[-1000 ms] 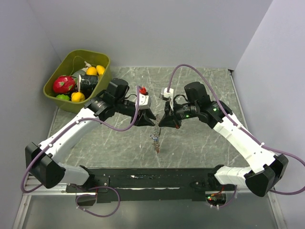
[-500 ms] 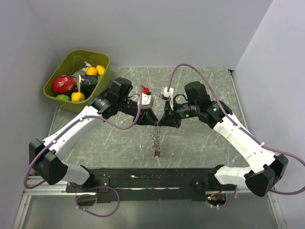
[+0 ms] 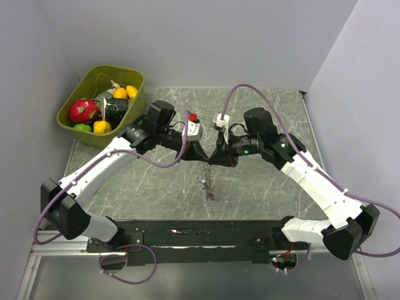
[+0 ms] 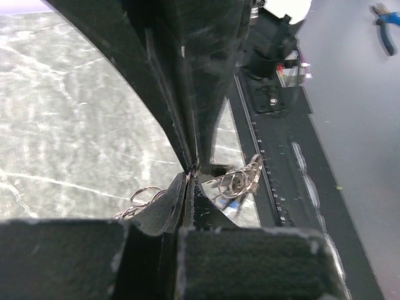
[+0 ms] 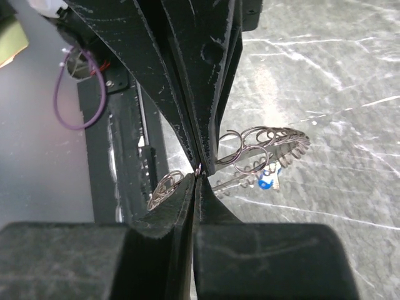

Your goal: Put the keys on the keyring

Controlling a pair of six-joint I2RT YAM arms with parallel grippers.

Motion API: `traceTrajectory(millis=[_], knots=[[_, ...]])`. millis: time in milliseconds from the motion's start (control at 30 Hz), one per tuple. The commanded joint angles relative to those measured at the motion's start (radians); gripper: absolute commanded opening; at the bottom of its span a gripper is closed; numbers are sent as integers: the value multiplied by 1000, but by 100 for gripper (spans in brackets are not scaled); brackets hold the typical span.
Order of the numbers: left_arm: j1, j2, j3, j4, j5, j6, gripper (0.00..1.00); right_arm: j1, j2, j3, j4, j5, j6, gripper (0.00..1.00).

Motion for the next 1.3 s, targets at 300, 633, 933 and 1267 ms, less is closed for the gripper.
traceTrajectory(millis=[300,633,933,1267], knots=[[-10,-168,-227,473,-20,-254,1,-54,-144,-115,347,17,236,65],[-10,-277,-413,939,-47,-495,1,-160,-229,-249,560,-219,346,62],[-9,-299,-534,1355,-81,-746,1,-178,-281,-279,712,-363,435,57],[-10,-256,-533,1475,-78,-854,1,-178,-260,-282,746,-388,462,55]])
